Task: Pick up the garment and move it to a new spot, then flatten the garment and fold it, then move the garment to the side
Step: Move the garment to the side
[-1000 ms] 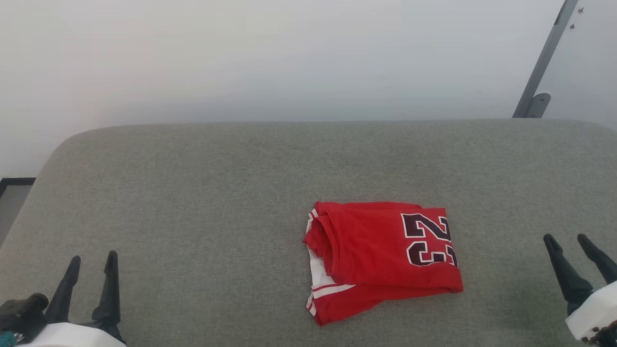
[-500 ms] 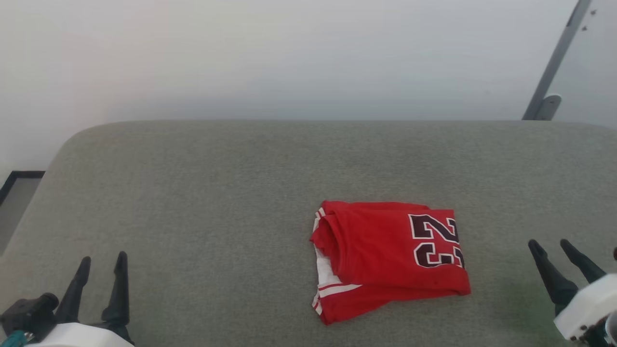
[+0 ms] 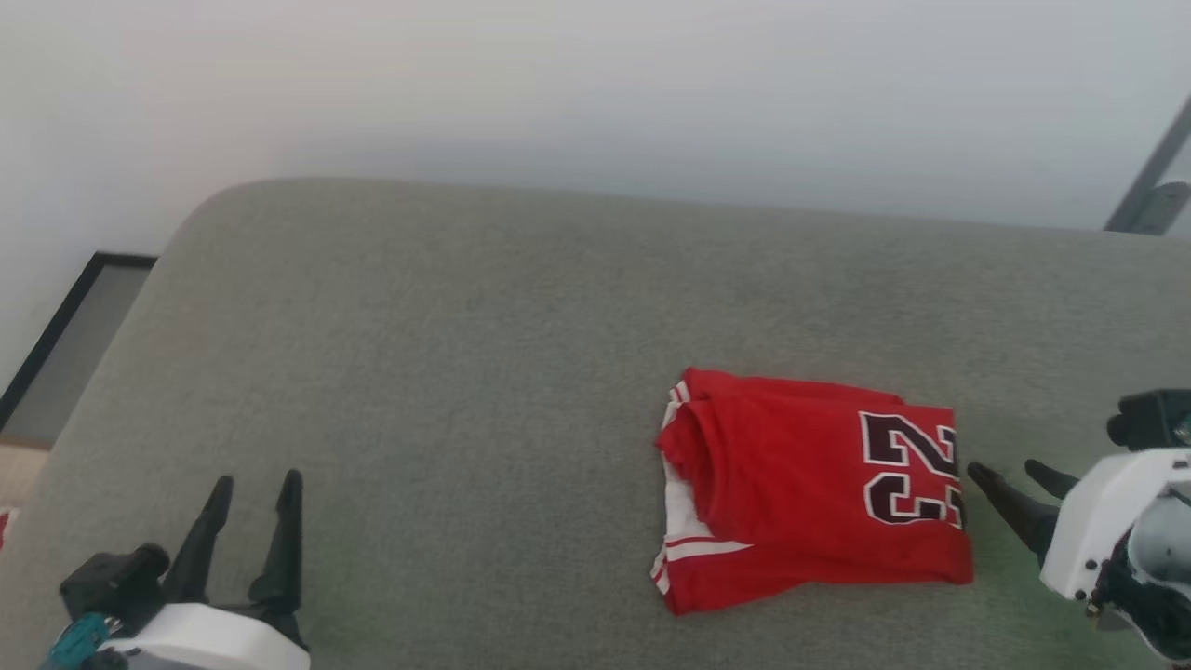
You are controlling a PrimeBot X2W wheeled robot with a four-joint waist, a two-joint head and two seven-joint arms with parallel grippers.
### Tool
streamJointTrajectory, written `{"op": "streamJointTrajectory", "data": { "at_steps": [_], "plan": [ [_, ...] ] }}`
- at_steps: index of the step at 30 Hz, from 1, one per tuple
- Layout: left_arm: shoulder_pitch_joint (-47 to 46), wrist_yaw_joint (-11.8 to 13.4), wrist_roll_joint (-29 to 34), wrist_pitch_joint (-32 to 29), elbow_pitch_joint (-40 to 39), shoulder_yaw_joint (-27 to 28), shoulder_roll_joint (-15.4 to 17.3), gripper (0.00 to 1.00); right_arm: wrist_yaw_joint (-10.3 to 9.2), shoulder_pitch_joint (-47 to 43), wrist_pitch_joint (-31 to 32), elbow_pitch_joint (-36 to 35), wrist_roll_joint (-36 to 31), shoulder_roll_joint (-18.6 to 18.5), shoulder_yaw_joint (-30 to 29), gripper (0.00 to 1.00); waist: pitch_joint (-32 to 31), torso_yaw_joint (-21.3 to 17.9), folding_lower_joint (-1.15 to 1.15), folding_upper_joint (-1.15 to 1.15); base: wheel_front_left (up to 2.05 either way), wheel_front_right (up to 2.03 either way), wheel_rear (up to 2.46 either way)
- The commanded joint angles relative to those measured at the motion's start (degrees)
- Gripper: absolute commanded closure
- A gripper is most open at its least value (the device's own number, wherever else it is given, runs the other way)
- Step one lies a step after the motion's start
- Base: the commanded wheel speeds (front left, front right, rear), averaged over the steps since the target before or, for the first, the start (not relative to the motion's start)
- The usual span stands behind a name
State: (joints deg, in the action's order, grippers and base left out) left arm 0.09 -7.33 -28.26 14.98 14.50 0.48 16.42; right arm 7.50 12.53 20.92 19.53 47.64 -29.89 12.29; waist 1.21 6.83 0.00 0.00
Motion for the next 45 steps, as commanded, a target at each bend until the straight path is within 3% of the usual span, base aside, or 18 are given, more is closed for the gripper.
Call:
{"op": "streamJointTrajectory", "data": {
  "at_steps": [1, 11, 18, 19, 21, 32, 45],
  "plan": [
    [-0.98, -0.14, 0.08, 0.26, -0.03, -0.40, -0.13, 0.00, -0.03, 1.38, 2.12, 0.79, 0.55, -0.31, 0.45, 0.00, 1.55, 1.59, 0.00, 0.00, 0.00, 0.00, 0.00],
    [-4.02, -0.14, 0.59, 0.26, 0.43, -2.88, -1.66, 0.00, -0.03, 8.08, 19.71, 6.63, 2.97, -1.67, 3.44, 0.00, 5.87, 5.42, 0.00, 0.00, 0.00, 0.00, 0.00],
    [-5.57, -0.15, 0.71, 0.26, 0.75, -3.52, -2.49, 0.00, -0.02, 9.82, 31.33, 10.97, 6.50, 0.80, 4.29, 0.00, 7.99, 6.63, 0.00, 0.00, 0.00, 0.00, 0.00],
    [-5.66, -0.15, 0.73, 0.25, 0.87, -3.65, -2.65, 0.00, -0.02, 9.85, 33.10, 10.99, 6.55, 0.78, 4.98, 0.06, 8.23, 6.79, 0.00, 0.00, 0.00, 0.00, 0.00],
    [-6.13, -0.15, 0.57, 0.26, 0.96, -3.81, -2.90, 0.00, -0.01, 9.58, 35.57, 10.44, 7.31, 0.70, 5.68, 1.00, 8.60, 6.98, 0.00, 0.00, 0.00, 0.00, 0.00],
    [-8.03, -0.15, 0.46, 0.25, -0.57, -3.74, -3.01, 0.00, -0.10, 11.58, 36.39, 7.15, 8.55, -3.94, 0.54, 1.00, 10.58, 5.19, 0.00, 0.00, 0.00, 0.00, 0.00],
    [-13.75, -0.15, 2.08, 0.26, -2.69, -6.58, -3.18, 0.00, -0.06, 15.88, 34.06, 5.39, 5.69, -10.43, -6.05, 1.00, 14.45, -0.99, 0.00, 0.00, 0.00, 0.00, 0.00]
  ]
}}
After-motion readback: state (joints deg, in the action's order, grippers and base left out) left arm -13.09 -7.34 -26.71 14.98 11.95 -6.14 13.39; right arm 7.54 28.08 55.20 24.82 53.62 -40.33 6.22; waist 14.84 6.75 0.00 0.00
